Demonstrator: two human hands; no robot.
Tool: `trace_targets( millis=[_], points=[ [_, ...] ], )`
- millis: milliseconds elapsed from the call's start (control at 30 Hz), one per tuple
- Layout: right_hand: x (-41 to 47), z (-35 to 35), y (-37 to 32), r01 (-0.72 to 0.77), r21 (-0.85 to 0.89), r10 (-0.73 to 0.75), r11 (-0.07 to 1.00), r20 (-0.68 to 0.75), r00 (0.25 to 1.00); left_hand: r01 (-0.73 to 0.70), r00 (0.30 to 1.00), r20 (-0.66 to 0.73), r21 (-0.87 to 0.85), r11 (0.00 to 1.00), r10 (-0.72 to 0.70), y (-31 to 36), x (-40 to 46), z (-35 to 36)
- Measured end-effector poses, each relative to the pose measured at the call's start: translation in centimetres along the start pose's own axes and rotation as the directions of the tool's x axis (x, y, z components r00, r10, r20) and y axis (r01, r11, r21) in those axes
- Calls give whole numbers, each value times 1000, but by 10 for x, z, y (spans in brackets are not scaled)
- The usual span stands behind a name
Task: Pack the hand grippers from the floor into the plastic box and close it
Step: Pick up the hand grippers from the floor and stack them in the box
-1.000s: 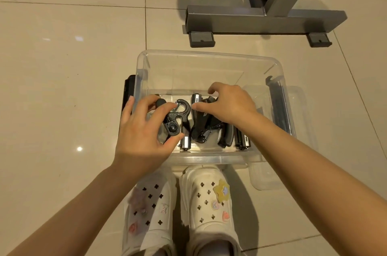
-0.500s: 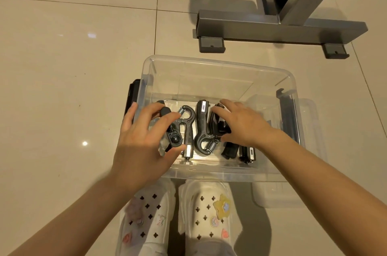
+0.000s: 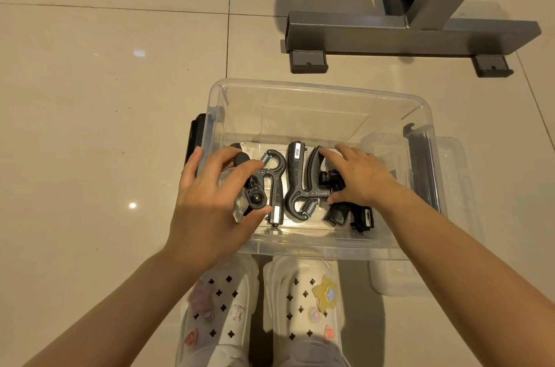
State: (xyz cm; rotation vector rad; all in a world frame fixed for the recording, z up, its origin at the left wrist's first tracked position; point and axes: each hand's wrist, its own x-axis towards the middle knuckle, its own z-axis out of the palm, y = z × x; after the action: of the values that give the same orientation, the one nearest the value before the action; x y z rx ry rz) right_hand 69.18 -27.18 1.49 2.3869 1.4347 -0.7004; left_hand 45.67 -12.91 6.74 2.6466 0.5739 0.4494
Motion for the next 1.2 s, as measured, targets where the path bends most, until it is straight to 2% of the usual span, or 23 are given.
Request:
trace_targets(
  millis=[300, 467, 567, 633, 700, 833, 1000, 1100, 1200],
  points=[
    [2, 4, 8, -13, -137, 19, 990, 39, 999, -4, 1000, -11, -2, 1000, 4, -1, 0, 1],
    [-1, 3, 6, 2, -143, 9, 990, 76, 997, 6, 1000, -3, -7, 1000, -6, -1, 0, 0],
    [-2, -2, -3, 60, -159, -64, 985, -21, 998, 0, 1000, -7, -2, 1000, 0, -1, 0, 0],
    [4, -6, -17, 157, -203, -170, 967, -52, 984, 6, 1000, -4, -9, 1000, -6, -1, 1, -1],
    [16, -7, -31, 252, -315, -255, 915, 32, 966, 8, 1000, 6, -10, 1000, -7, 0, 1, -1],
    [32, -13, -37, 266, -357, -225, 895, 152, 962, 18, 1000, 22, -11, 1000, -18, -1, 1, -2],
    [21, -7, -29, 226, -356, -205, 907, 96, 974, 34, 999, 19, -28, 999, -33, 1, 2, -2],
    [13, -2, -32, 345, -424, -350, 837, 69, 934, 36, 999, 24, -19, 999, -35, 1, 3, -3],
    [16, 2, -45, 476, -492, -442, 729, 192, 876, 35, 999, 30, -11, 999, -35, 2, 3, -4]
  ],
)
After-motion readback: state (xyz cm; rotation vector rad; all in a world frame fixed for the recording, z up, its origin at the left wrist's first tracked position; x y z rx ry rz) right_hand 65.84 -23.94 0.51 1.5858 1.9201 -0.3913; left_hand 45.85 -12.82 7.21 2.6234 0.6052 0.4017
